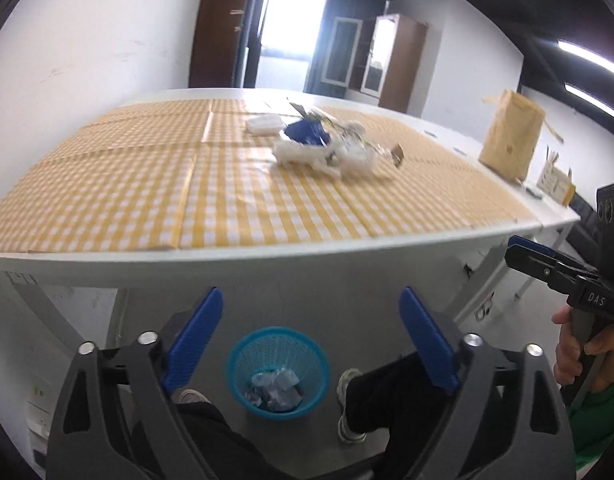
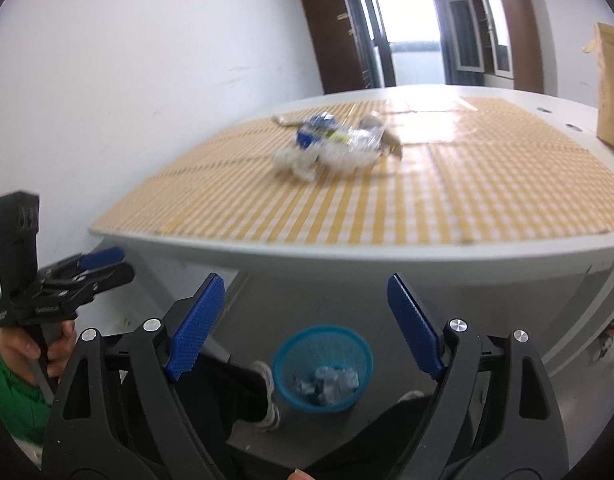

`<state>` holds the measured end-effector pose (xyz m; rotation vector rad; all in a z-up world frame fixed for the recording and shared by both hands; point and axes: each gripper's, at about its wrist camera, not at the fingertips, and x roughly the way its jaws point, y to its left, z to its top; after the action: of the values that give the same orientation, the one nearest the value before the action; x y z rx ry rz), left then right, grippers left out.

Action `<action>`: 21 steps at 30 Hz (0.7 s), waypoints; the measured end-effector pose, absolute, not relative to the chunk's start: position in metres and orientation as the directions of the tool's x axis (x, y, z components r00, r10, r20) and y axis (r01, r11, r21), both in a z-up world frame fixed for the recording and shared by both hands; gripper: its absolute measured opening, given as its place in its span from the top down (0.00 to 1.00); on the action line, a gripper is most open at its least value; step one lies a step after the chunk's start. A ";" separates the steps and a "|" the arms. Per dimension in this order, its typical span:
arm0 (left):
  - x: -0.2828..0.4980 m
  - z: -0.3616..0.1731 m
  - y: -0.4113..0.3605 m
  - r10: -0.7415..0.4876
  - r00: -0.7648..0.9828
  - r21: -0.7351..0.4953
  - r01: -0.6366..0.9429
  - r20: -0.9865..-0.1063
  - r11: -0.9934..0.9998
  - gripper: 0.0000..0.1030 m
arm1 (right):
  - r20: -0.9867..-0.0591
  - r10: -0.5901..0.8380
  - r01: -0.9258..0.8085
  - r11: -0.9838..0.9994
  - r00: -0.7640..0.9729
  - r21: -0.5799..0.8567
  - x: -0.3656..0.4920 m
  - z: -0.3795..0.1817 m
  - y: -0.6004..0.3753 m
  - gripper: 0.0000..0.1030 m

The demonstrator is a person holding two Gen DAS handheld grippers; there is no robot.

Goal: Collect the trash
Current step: 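Raise both tools back toward the remaining trash on the table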

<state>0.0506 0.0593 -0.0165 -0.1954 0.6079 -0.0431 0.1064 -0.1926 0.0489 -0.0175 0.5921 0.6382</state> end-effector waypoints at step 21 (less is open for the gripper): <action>0.159 -0.002 0.072 -0.002 0.817 -0.159 -0.110 -0.577 0.981 0.06 | -0.511 0.523 -0.502 0.843 0.682 0.193 0.213 0.076 -0.179 0.09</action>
<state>0.1586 0.0721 -0.0016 -0.1893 0.6129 0.0583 0.2134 -0.1794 0.0761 0.0380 0.5846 0.5747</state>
